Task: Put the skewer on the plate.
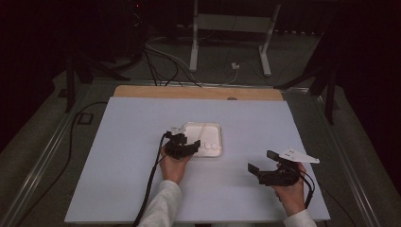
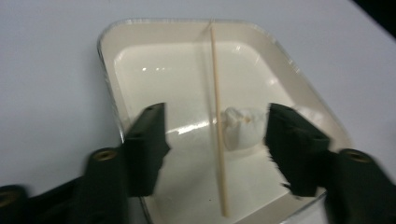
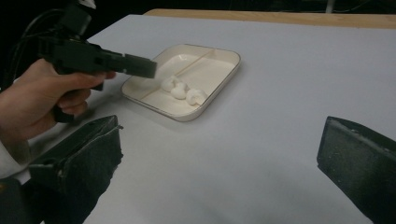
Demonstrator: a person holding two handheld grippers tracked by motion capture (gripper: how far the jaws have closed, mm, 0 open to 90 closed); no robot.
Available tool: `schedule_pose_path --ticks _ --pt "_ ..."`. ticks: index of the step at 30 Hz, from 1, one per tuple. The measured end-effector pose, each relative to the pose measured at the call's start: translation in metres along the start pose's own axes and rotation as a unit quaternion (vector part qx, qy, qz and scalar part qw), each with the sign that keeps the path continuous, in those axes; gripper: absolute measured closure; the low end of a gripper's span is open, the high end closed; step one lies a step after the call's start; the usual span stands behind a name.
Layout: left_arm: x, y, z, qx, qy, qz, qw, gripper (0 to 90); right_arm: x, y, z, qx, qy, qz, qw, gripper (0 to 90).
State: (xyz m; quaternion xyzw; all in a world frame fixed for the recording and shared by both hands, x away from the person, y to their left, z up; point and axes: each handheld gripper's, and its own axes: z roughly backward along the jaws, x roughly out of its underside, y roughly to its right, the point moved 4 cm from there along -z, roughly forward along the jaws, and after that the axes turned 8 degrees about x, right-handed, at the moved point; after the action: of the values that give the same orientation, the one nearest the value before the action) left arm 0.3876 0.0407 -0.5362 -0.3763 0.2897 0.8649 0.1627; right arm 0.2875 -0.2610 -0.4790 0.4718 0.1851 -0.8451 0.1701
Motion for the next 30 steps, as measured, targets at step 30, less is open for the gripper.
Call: schedule_pose_path --ticks 30 --pt "0.025 -0.008 0.175 -0.007 0.124 -0.158 0.9796 0.7 0.012 0.012 0.011 0.026 0.035 0.018 0.9989 0.0"
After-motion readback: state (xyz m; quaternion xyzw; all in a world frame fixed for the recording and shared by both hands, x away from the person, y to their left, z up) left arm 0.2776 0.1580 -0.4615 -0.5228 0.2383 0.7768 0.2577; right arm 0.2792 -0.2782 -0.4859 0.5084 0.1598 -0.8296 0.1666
